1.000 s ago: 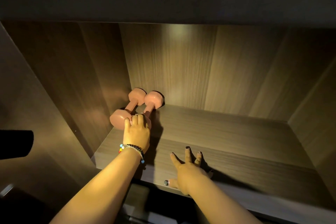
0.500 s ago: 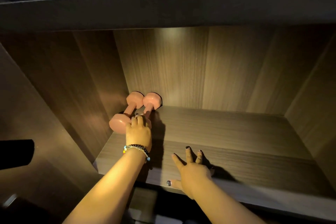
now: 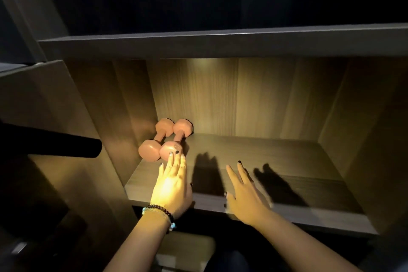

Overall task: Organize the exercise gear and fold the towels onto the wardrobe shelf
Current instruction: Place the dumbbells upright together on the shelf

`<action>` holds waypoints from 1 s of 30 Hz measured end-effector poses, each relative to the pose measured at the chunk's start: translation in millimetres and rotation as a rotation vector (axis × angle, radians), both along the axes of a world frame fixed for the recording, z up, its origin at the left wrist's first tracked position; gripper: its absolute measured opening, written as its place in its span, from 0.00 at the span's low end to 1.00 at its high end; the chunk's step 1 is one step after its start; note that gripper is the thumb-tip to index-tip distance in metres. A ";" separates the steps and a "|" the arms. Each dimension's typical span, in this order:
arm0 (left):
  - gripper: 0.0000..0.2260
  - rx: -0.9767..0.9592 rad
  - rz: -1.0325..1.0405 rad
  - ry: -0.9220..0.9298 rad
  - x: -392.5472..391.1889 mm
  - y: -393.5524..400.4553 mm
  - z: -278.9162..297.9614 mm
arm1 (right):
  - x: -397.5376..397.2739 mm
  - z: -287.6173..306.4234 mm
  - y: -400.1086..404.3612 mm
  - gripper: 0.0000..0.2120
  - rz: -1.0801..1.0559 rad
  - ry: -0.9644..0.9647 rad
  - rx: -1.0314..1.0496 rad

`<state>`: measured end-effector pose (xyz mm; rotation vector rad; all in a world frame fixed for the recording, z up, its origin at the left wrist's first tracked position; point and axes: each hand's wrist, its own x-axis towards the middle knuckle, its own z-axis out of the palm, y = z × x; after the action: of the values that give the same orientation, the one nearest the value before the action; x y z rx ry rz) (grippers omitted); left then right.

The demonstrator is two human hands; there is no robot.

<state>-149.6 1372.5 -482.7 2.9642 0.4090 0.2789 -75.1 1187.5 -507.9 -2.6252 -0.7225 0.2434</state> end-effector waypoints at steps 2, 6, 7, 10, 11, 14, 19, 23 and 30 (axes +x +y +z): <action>0.33 0.003 -0.049 0.006 -18.4 -14.8 8.4 | -9.2 11.2 -6.5 0.33 0.014 -0.002 0.055; 0.32 -0.008 -0.146 -0.043 -51.6 -37.9 17.9 | -34.4 29.4 -18.5 0.34 0.054 -0.068 0.116; 0.31 -0.028 -0.178 -0.061 -59.4 -43.6 20.2 | -42.3 33.1 -22.1 0.35 0.078 -0.078 0.138; 0.29 -0.085 -0.280 -0.133 -80.9 -60.9 21.0 | -65.8 36.8 -36.4 0.37 0.158 -0.106 0.143; 0.29 -0.088 -0.308 -0.152 -87.1 -66.2 18.5 | -73.5 36.0 -42.6 0.38 0.179 -0.135 0.125; 0.32 -0.077 -0.384 -0.158 -100.8 -79.2 4.3 | -94.6 33.2 -67.1 0.37 0.210 -0.257 0.071; 0.31 -0.194 -0.583 -0.107 -108.4 -108.5 -12.8 | -123.7 31.5 -121.9 0.41 0.214 -0.314 -0.005; 0.33 -0.200 -0.709 -0.065 -100.1 -131.2 -20.8 | -135.5 27.5 -159.6 0.42 0.171 -0.266 -0.009; 0.33 -0.215 -0.874 -0.041 -54.8 -187.3 -9.5 | -127.7 23.8 -221.3 0.43 -0.017 -0.216 0.109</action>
<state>-204.5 1185.2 -492.1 2.6041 -0.7950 0.1674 -202.8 966.2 -484.1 -2.5762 -0.7606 -0.0845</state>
